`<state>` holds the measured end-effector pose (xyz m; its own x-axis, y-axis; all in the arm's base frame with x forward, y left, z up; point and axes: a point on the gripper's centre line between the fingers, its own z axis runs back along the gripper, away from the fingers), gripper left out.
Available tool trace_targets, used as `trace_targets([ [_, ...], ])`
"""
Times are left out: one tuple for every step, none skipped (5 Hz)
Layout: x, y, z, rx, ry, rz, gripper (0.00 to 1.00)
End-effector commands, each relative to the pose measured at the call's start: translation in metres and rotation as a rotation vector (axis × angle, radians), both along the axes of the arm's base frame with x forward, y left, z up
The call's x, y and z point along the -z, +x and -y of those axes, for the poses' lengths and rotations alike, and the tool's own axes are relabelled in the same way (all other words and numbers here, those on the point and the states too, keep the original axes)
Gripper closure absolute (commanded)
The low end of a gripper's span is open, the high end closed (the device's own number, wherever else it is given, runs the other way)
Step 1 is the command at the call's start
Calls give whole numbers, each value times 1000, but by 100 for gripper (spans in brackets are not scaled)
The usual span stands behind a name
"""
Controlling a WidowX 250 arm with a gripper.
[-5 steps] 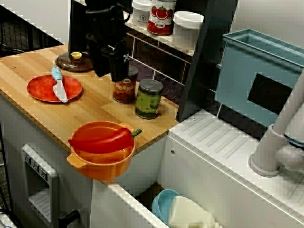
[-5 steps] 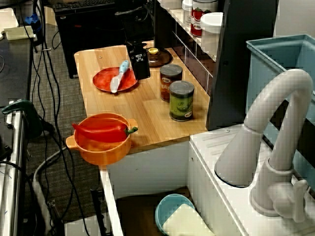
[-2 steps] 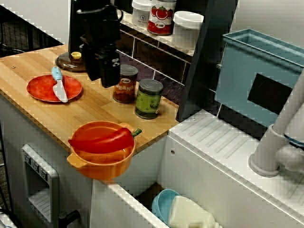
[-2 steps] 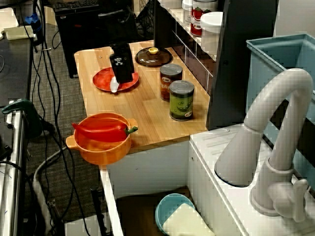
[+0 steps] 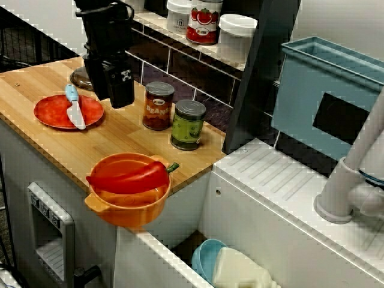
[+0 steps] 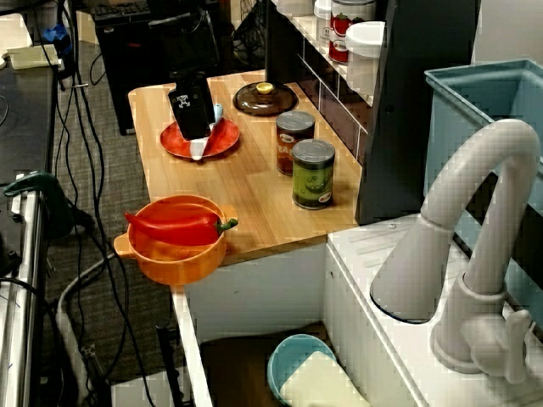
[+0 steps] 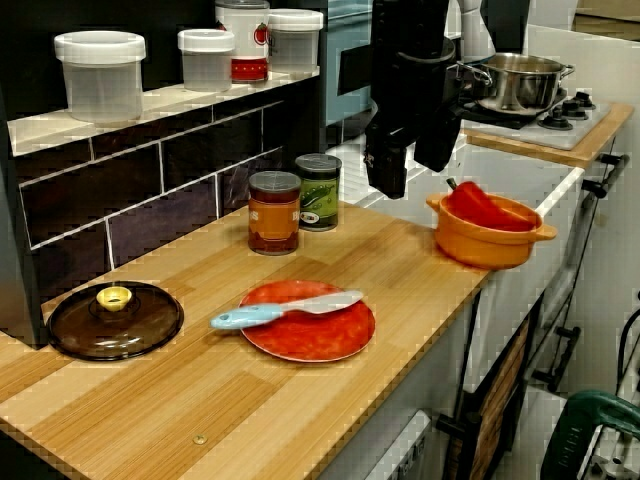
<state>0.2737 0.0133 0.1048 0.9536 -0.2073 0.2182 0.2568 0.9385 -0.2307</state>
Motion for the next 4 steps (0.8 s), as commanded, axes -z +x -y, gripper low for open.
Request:
trace_targets([
  [-12,-8,-14,34,20,39,0],
  [-8,-14,-8,50,32,42,0],
  [-5,-18,-4,65,39,45,0],
  [3,-22,-2,61,46,45,0],
])
